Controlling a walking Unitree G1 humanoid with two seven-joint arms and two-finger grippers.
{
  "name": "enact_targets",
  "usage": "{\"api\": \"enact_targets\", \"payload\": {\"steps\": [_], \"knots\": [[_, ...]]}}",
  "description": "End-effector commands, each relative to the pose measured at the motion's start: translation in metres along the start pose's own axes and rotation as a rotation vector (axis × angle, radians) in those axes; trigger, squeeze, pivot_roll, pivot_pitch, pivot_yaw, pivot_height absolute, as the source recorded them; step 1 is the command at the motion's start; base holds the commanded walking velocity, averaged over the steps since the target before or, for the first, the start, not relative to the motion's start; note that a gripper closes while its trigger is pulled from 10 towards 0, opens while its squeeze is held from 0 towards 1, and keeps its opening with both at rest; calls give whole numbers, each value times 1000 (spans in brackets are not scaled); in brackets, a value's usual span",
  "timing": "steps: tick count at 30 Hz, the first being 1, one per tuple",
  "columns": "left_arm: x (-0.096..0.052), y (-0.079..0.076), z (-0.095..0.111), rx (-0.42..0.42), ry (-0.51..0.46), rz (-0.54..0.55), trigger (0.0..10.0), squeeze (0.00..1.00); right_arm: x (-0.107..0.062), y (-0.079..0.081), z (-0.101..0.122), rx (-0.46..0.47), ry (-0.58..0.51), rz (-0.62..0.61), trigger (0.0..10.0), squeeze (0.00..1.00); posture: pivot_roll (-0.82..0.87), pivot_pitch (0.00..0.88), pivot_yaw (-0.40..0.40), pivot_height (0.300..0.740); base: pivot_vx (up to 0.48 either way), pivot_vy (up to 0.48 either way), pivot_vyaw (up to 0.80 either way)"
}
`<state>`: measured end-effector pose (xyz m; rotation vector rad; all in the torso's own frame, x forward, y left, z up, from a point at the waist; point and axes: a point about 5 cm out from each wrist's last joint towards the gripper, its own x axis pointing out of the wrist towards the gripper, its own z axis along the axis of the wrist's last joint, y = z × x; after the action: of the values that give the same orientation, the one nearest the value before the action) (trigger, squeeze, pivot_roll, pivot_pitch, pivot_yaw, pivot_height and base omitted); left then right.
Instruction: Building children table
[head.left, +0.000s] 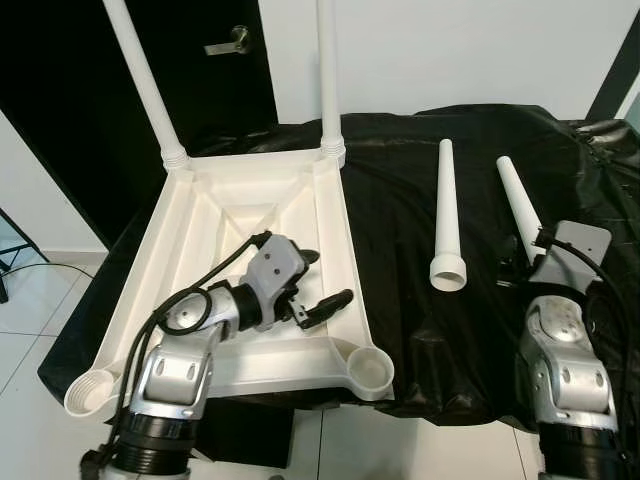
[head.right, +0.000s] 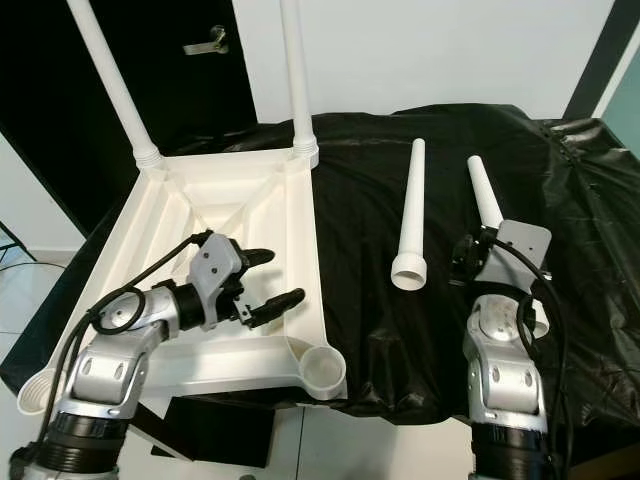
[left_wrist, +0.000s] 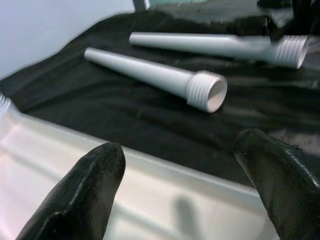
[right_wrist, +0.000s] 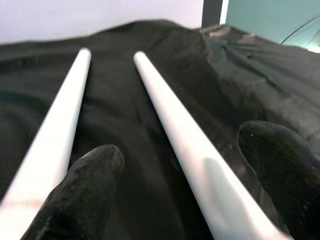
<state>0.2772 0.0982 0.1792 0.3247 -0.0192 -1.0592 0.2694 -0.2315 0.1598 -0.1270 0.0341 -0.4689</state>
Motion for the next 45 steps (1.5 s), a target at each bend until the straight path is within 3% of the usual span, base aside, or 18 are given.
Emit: {"api": "enact_targets", "payload": {"steps": [1, 7, 12, 19, 24, 26, 30, 44, 45], "knots": [[1, 10, -2, 4, 3, 217, 10000, 0, -3, -4, -2, 8, 23, 1, 10000, 0, -87, 0, 59, 740, 0, 0, 0], [4, 6, -5, 3, 8, 202, 10000, 0, -10, -15, -8, -3, 58, 19, 10000, 0, -99, 0, 61, 740, 0, 0, 0], [6, 8, -4, 9, 0, 202, 10000, 0, -12, -36, -16, -29, 110, -1, 10000, 0, -107, 0, 65, 740, 0, 0, 0], [7, 9, -3, 12, -7, 205, 10000, 0, -4, -49, -18, -46, 132, 36, 10000, 0, -108, 0, 71, 740, 0, 0, 0], [7, 10, -2, 14, -9, 207, 10000, 0, -2, -49, -19, -24, 135, 71, 10000, 0, -107, 0, 73, 740, 0, 0, 0], [7, 10, -1, 23, -9, 209, 10000, 0, 0, -43, -22, 41, 150, 190, 10000, 0, -106, 0, 75, 740, 0, 0, 0], [6, 12, -1, 26, -10, 212, 10000, 0, -1, -32, -30, 75, 177, 331, 10000, 0, -98, 0, 72, 740, 0, 0, 0], [4, 14, 2, 31, -15, 232, 10000, 0, 1, -43, -49, 96, 295, 344, 10000, 0, -91, 0, 61, 740, 0, 0, 0], [4, 14, 2, 32, -16, 233, 10000, 0, 0, -42, -52, 98, 299, 348, 8745, 0, -88, 0, 61, 740, 0, 0, 0]]}}
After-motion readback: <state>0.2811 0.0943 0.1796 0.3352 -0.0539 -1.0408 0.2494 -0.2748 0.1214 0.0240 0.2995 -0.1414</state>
